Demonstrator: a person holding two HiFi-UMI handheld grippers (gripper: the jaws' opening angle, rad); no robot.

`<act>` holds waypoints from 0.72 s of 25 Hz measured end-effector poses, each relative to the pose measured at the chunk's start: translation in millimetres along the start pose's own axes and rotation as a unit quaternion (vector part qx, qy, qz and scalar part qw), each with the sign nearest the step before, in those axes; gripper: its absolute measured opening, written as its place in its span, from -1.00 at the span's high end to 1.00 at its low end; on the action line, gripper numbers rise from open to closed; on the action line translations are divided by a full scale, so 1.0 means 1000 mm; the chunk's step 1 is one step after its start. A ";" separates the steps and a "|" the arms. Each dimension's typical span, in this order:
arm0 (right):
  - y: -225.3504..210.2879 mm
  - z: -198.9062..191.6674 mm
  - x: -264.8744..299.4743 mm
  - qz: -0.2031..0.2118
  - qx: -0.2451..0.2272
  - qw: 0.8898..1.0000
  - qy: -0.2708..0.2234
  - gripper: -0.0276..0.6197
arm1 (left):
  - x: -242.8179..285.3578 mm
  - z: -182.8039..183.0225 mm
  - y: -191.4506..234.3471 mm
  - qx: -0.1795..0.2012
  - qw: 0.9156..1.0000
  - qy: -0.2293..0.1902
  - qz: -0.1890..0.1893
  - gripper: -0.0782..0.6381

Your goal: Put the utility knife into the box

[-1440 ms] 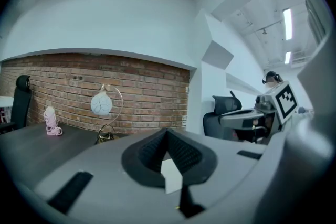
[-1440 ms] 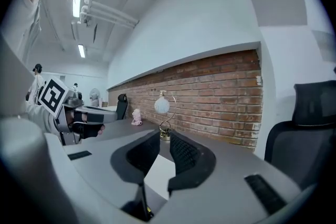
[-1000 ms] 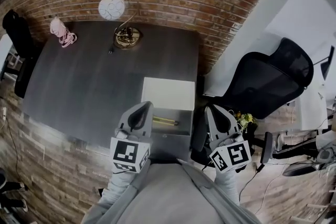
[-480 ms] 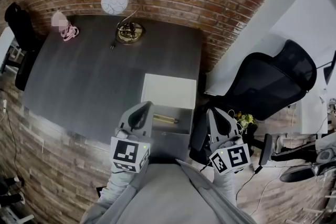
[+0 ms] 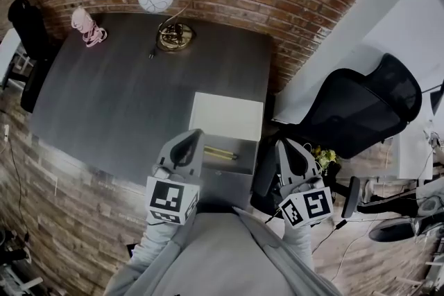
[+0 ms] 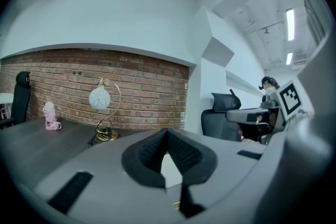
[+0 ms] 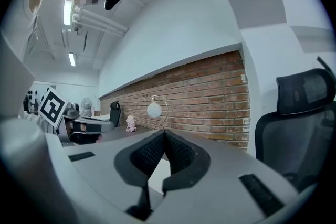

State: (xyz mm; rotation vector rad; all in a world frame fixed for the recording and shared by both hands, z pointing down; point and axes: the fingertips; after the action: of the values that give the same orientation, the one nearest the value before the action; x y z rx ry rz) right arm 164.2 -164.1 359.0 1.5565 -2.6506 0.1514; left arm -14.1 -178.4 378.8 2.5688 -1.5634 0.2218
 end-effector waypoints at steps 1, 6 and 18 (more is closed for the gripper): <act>0.001 0.000 0.001 0.001 -0.001 1.000 0.000 0.86 | 0.000 0.000 0.001 0.000 1.000 0.000 0.000 0.73; 0.004 0.003 0.005 0.006 -0.008 1.000 -0.001 0.86 | 0.000 0.000 0.003 -0.001 1.000 -0.003 0.001 0.73; 0.007 -0.001 0.009 0.010 -0.012 1.000 0.005 0.86 | 0.001 0.000 0.004 -0.001 1.000 -0.001 0.002 0.73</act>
State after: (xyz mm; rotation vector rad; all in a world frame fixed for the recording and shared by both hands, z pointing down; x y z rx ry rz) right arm 153.3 -168.2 360.2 1.5180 -2.6511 0.1269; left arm -17.5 -181.6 379.3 2.5656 -1.5693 0.2177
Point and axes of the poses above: the fingertips, and each gripper's own axes: x forward along the fingers, y to its left, z out of its top, and after that the axes turned 2 degrees about z, right-handed
